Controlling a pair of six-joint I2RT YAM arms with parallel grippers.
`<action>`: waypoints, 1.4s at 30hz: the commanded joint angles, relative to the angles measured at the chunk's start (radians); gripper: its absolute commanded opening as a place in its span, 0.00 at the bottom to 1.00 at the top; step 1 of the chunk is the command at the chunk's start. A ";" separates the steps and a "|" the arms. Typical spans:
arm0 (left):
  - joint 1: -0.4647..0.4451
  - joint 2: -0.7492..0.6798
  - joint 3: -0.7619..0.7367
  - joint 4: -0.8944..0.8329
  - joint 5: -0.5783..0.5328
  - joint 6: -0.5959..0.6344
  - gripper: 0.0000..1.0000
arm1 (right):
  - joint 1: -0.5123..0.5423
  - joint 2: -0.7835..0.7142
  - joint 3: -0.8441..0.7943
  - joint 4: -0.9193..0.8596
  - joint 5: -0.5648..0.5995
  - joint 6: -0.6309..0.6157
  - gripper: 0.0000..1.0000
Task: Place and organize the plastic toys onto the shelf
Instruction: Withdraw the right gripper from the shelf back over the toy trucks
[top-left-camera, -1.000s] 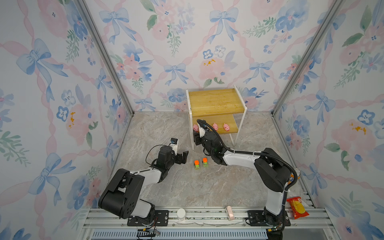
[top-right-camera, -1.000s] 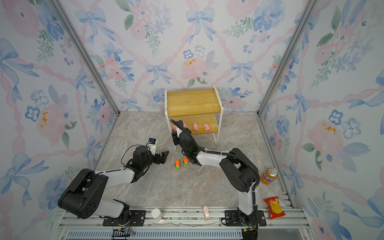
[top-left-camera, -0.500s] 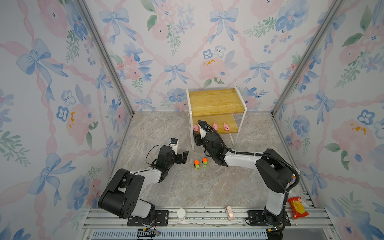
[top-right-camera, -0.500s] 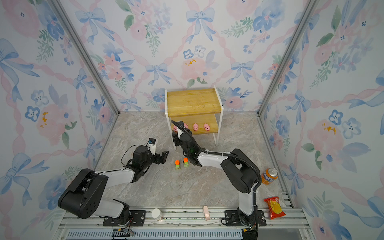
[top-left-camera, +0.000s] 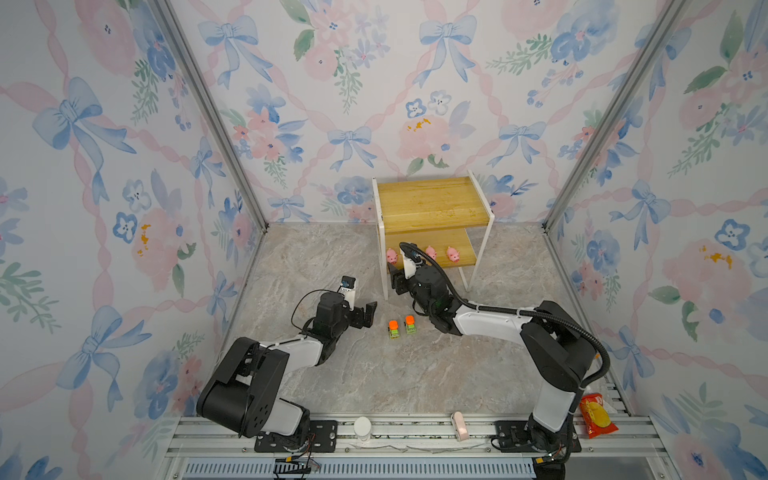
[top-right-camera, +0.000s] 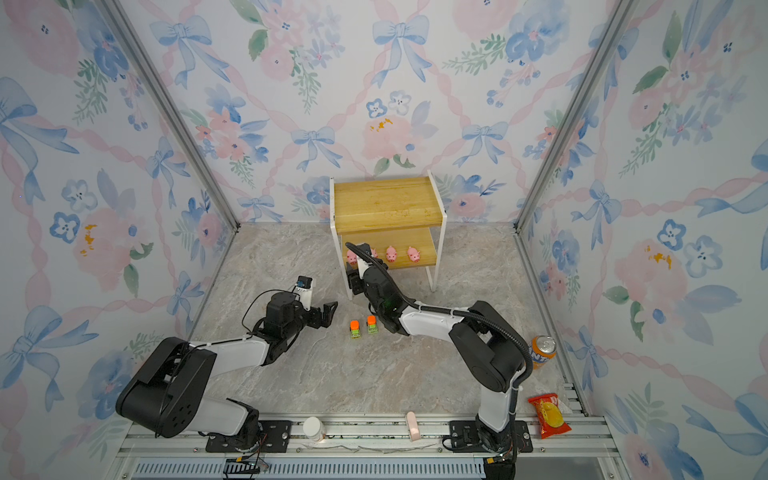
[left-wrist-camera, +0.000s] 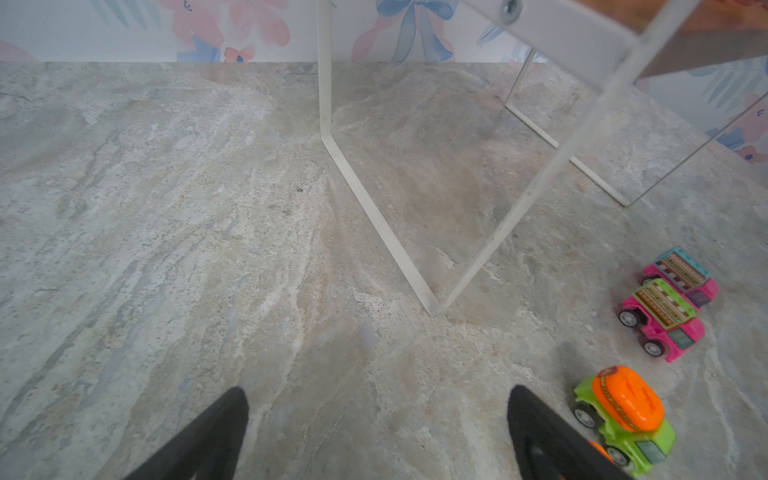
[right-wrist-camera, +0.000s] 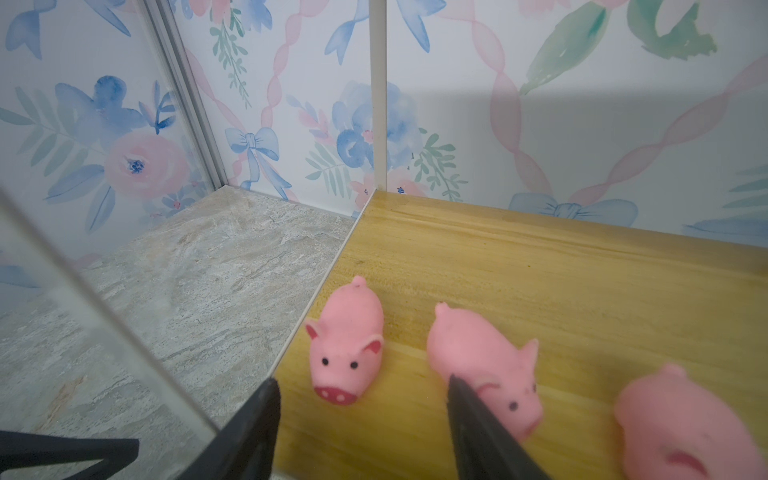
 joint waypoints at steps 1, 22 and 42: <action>-0.005 0.001 0.020 -0.008 0.005 0.018 0.98 | 0.009 -0.045 -0.027 -0.019 -0.014 -0.001 0.66; -0.010 0.021 0.024 -0.008 0.019 0.005 0.98 | 0.018 -0.495 -0.337 -0.374 -0.028 0.128 0.66; -0.026 0.067 0.043 -0.008 0.057 -0.009 0.98 | 0.002 -0.709 -0.683 -0.433 0.113 0.456 0.67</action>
